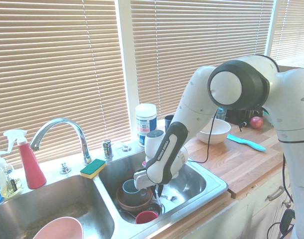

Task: Put the knife into the sink

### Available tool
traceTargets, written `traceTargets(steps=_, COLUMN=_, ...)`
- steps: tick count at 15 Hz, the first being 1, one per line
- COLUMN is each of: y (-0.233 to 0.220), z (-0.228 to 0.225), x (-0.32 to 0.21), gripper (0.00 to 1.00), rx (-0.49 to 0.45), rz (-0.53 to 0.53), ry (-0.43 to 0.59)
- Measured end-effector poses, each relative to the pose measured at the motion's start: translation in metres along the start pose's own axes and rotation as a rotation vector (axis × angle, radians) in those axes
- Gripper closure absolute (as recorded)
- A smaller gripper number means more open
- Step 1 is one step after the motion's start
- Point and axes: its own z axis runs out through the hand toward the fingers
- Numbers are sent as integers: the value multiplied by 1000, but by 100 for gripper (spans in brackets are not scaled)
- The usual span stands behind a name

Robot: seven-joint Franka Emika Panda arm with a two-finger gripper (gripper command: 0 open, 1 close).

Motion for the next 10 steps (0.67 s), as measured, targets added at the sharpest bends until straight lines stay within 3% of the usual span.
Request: traceTargets(steps=10, y=0, z=5, x=-1, gripper=0, rx=-9, rz=1, ry=4)
